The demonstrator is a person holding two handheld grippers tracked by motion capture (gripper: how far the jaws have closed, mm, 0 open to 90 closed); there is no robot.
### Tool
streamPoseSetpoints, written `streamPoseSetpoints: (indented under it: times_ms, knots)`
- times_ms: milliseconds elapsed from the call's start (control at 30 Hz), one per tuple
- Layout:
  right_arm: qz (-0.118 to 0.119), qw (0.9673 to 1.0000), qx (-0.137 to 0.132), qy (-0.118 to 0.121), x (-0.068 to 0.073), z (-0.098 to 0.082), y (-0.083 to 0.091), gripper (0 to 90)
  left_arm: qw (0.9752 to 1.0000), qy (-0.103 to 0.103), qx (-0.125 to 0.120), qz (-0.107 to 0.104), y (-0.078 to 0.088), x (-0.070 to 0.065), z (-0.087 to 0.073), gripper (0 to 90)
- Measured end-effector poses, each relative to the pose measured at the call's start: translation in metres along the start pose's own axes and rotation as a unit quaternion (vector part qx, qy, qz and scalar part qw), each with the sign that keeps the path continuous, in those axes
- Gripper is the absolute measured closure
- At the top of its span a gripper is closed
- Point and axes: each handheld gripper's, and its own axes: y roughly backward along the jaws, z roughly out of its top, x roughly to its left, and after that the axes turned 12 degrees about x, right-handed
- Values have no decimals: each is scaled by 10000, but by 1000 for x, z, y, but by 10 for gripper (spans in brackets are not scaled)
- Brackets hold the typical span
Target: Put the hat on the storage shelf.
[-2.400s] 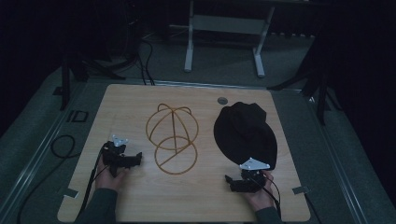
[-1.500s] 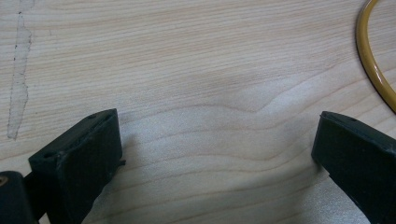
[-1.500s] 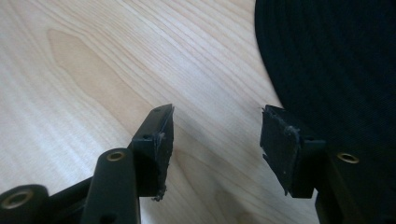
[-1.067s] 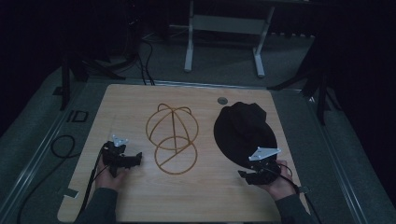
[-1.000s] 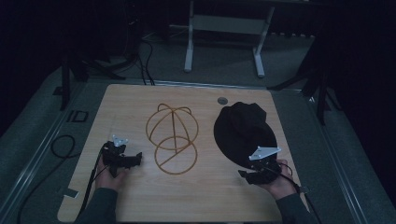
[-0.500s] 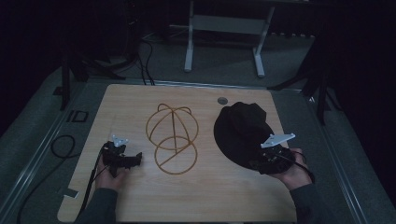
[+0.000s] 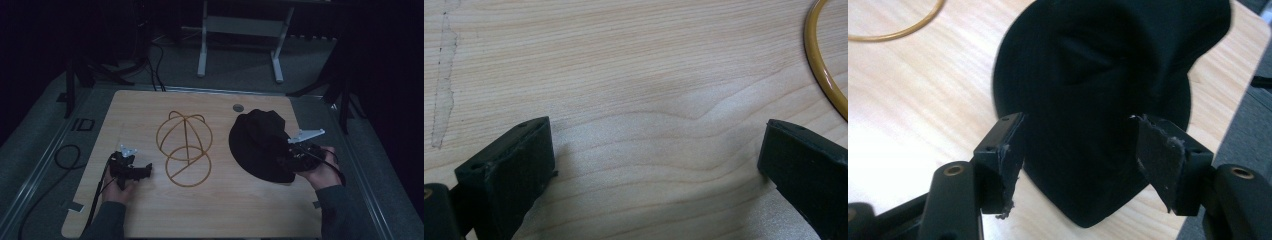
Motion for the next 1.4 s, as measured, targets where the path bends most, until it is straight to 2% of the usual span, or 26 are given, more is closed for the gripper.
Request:
streamPoseSetpoints:
  times_ms: [200,267,433,567,667,733,767,800,900,933,1033,1167,1300,1400]
  knots:
    - [38,9996,204,-215,-14,14,-13,348,10000,-5,7,0,0,0,0,19]
    - [44,9995,230,-204,-16,17,-17,348,10000,-5,4,2,0,0,0,18]
    - [124,9980,506,-350,-26,36,-32,342,10000,-4,3,1,0,0,0,18]
    - [191,9967,697,-381,-29,45,-40,339,10000,-3,2,1,0,0,0,18]
    - [255,9944,930,-437,-33,53,-49,336,10000,-3,0,0,0,0,0,18]
    - [257,9939,969,-455,-34,55,-50,337,10000,-2,-2,0,0,0,0,18]
    - [297,9922,1115,-477,-36,58,-54,336,10000,-4,3,-3,0,0,0,18]
    - [297,9922,1115,-477,-36,58,-54,336,10000,-4,3,-3,0,0,0,18]
    - [490,9874,1367,-625,-43,60,-62,321,10000,-3,2,-2,0,0,0,18]
    - [490,9874,1367,-625,-43,60,-62,321,10000,-3,1,-2,0,0,0,18]
    - [643,9840,1465,-778,-49,61,-70,352,10000,-3,2,-2,0,0,0,18]
    - [714,9824,1521,-814,-52,63,-74,389,10000,-3,0,-1,0,0,0,18]
    - [912,9794,1629,-767,-54,68,-77,569,10000,-5,-1,1,0,0,0,18]
    - [956,9774,1739,-735,-53,71,-81,672,10000,-5,-1,1,0,0,0,18]
